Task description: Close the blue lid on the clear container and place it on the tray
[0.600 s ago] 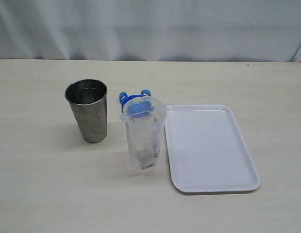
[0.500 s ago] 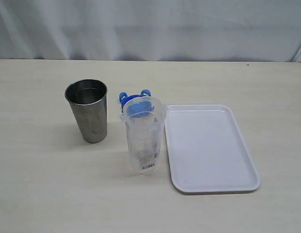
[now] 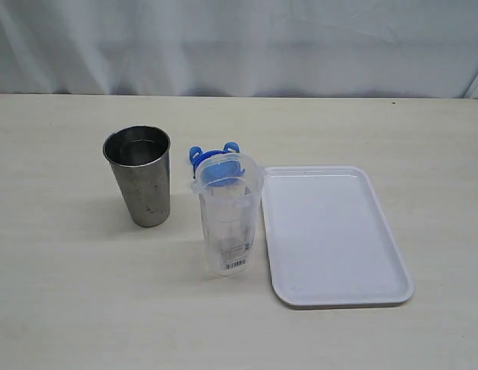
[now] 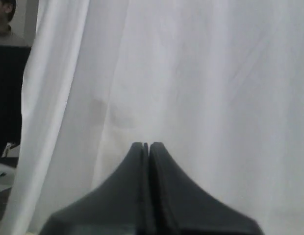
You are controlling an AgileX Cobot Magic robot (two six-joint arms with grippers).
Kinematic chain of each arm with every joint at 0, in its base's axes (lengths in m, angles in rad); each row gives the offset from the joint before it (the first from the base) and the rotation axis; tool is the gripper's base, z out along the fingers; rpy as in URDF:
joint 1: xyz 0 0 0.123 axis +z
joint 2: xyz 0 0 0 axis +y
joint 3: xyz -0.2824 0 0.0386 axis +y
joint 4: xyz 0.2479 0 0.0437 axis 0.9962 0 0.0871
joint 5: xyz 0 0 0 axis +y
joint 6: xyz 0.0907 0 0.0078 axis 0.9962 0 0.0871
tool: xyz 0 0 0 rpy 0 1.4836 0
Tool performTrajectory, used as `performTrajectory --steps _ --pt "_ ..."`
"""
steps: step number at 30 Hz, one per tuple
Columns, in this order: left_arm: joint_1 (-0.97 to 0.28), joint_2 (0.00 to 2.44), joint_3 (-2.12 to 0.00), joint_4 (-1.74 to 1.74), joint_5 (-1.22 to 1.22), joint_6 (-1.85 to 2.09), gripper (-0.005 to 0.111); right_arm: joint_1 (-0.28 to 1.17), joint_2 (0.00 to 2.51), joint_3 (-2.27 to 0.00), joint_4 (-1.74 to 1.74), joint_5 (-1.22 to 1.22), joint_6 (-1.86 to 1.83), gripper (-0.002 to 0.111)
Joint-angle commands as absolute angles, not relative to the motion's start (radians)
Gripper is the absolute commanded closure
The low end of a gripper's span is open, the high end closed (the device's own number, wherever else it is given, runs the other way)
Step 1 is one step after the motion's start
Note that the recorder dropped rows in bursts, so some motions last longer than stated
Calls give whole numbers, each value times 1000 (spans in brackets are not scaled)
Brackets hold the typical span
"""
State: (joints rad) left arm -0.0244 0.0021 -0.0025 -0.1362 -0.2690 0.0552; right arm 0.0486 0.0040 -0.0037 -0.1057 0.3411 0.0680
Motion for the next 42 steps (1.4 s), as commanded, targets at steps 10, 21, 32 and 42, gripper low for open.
performTrajectory --steps 10,21,32,42 --pt "-23 262 -88 67 -580 -263 76 46 0 0 -113 342 69 104" --pt "-23 862 -96 276 -933 -253 25 46 0 0 -113 342 69 104" --pt "-25 1414 -193 482 -1148 -206 25 46 0 0 -113 342 69 104" --pt "-25 1583 -224 504 -1221 -203 25 46 0 0 -113 342 69 104"
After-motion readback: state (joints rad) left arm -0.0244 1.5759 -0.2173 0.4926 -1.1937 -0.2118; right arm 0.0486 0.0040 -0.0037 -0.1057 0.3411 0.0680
